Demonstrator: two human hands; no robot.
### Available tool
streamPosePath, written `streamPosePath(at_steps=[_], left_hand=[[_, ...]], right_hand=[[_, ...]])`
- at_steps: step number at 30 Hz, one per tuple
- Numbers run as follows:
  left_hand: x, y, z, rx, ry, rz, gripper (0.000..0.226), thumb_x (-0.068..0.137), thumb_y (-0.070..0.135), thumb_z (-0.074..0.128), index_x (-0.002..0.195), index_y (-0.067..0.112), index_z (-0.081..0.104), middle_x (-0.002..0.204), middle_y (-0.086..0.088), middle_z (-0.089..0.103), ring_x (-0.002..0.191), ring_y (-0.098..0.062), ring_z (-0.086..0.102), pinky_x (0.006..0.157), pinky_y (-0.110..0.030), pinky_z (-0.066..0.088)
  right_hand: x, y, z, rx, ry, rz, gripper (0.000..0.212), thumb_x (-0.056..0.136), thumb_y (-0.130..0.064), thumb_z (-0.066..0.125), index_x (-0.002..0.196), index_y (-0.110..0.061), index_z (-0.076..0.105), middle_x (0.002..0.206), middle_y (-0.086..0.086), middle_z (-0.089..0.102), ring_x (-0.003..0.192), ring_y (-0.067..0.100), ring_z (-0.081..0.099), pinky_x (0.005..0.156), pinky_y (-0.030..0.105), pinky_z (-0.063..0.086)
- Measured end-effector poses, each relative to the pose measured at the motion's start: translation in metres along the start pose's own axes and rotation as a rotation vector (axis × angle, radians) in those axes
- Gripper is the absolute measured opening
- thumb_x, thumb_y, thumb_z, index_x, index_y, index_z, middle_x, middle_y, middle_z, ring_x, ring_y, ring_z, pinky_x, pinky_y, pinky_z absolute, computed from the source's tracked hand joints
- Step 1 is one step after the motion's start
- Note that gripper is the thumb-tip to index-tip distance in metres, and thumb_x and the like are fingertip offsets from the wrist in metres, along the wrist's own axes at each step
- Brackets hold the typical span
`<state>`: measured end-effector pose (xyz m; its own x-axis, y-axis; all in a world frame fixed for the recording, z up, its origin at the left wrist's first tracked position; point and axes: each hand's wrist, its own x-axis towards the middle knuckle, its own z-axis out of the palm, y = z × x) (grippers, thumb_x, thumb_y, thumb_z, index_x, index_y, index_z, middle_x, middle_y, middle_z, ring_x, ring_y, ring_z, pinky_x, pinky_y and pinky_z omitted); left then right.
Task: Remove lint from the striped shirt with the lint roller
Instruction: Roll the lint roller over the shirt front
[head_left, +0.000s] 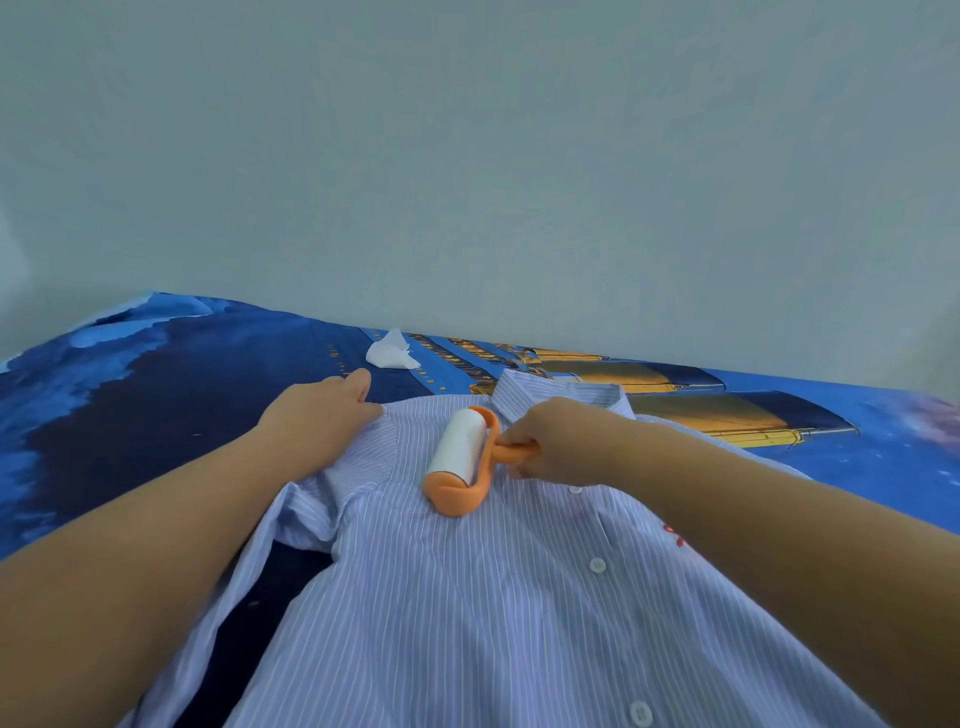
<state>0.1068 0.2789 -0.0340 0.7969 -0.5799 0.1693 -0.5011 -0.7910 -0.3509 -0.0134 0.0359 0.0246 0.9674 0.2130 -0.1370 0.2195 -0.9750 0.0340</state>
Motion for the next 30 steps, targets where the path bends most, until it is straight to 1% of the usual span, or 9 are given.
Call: streamPosePath(at_steps=[6, 9, 12, 14, 17, 20, 22, 25, 30], left_hand=[[0.000, 0.006, -0.005, 0.127, -0.033, 0.020, 0.038, 0.087, 0.008, 0.049, 0.121, 0.024, 0.046, 0.116, 0.000, 0.034, 0.090, -0.017, 0.042, 0.055, -0.031, 0.035], [0.001, 0.008, -0.005, 0.123, -0.057, 0.025, 0.044, 0.087, 0.006, 0.048, 0.127, 0.022, 0.041, 0.121, -0.001, 0.032, 0.097, -0.018, 0.044, 0.058, -0.031, 0.036], [0.002, 0.008, -0.006, 0.110, -0.062, -0.001, 0.043, 0.088, 0.005, 0.047, 0.127, 0.020, 0.039, 0.125, -0.003, 0.030, 0.098, -0.019, 0.045, 0.060, -0.031, 0.039], [0.001, 0.008, -0.005, 0.109, -0.053, -0.022, 0.042, 0.088, 0.005, 0.046, 0.127, 0.020, 0.039, 0.126, -0.004, 0.029, 0.096, -0.020, 0.045, 0.061, -0.031, 0.040], [-0.002, 0.007, -0.004, 0.128, 0.001, -0.037, 0.041, 0.088, 0.009, 0.048, 0.126, 0.022, 0.041, 0.125, -0.003, 0.033, 0.096, -0.019, 0.047, 0.067, -0.029, 0.042], [-0.005, 0.003, -0.006, 0.155, 0.125, -0.041, 0.038, 0.090, 0.015, 0.045, 0.125, 0.029, 0.047, 0.124, 0.001, 0.040, 0.102, -0.018, 0.047, 0.078, -0.029, 0.038], [-0.008, 0.003, -0.012, -0.033, 0.131, -0.060, 0.036, 0.092, 0.017, 0.045, 0.124, 0.032, 0.052, 0.124, 0.003, 0.044, 0.106, -0.018, 0.046, 0.083, -0.030, 0.038], [-0.017, 0.014, -0.029, -0.525, 0.011, -0.054, 0.028, 0.096, 0.024, 0.044, 0.117, 0.031, 0.060, 0.116, 0.005, 0.051, 0.106, -0.015, 0.051, 0.092, -0.034, 0.042], [-0.055, 0.040, -0.045, -0.569, -0.030, -0.073, 0.027, 0.091, 0.019, 0.040, 0.109, 0.034, 0.054, 0.104, 0.012, 0.057, 0.089, -0.012, 0.056, 0.085, -0.029, 0.046]], right_hand=[[-0.035, 0.038, -0.004, -0.040, -0.072, 0.063, 0.018, 0.089, -0.035, 0.061, 0.099, -0.022, 0.068, 0.081, -0.001, 0.056, 0.076, 0.016, 0.047, 0.070, 0.030, 0.042], [-0.050, 0.057, -0.006, -0.083, -0.100, 0.109, 0.018, 0.087, -0.038, 0.062, 0.100, -0.028, 0.069, 0.076, -0.007, 0.058, 0.067, 0.009, 0.048, 0.060, 0.022, 0.038], [-0.064, 0.075, -0.012, -0.128, -0.165, 0.153, 0.028, 0.085, -0.038, 0.064, 0.113, -0.037, 0.067, 0.093, -0.011, 0.066, 0.079, 0.007, 0.054, 0.074, 0.026, 0.047], [-0.074, 0.085, -0.017, -0.165, -0.196, 0.189, 0.034, 0.085, -0.038, 0.064, 0.118, -0.041, 0.063, 0.091, -0.018, 0.061, 0.078, 0.003, 0.053, 0.074, 0.025, 0.046], [-0.087, 0.098, -0.023, -0.211, -0.197, 0.227, 0.031, 0.086, -0.040, 0.062, 0.117, -0.045, 0.063, 0.087, -0.023, 0.056, 0.074, -0.002, 0.050, 0.060, 0.017, 0.034], [-0.096, 0.108, -0.029, -0.220, -0.168, 0.277, 0.027, 0.083, -0.043, 0.062, 0.109, -0.048, 0.063, 0.093, -0.022, 0.059, 0.082, 0.001, 0.054, 0.073, 0.024, 0.046], [-0.101, 0.112, -0.033, -0.220, -0.179, 0.305, 0.022, 0.081, -0.042, 0.062, 0.102, -0.046, 0.064, 0.090, -0.020, 0.060, 0.078, 0.000, 0.054, 0.069, 0.023, 0.043], [-0.106, 0.118, -0.041, -0.189, -0.150, 0.299, 0.018, 0.082, -0.037, 0.064, 0.099, -0.040, 0.068, 0.086, -0.016, 0.064, 0.073, 0.002, 0.054, 0.063, 0.021, 0.038], [-0.116, 0.106, -0.043, -0.012, -0.044, 0.181, 0.026, 0.083, -0.033, 0.069, 0.104, -0.045, 0.063, 0.084, -0.022, 0.058, 0.076, -0.003, 0.053, 0.066, 0.017, 0.036]])
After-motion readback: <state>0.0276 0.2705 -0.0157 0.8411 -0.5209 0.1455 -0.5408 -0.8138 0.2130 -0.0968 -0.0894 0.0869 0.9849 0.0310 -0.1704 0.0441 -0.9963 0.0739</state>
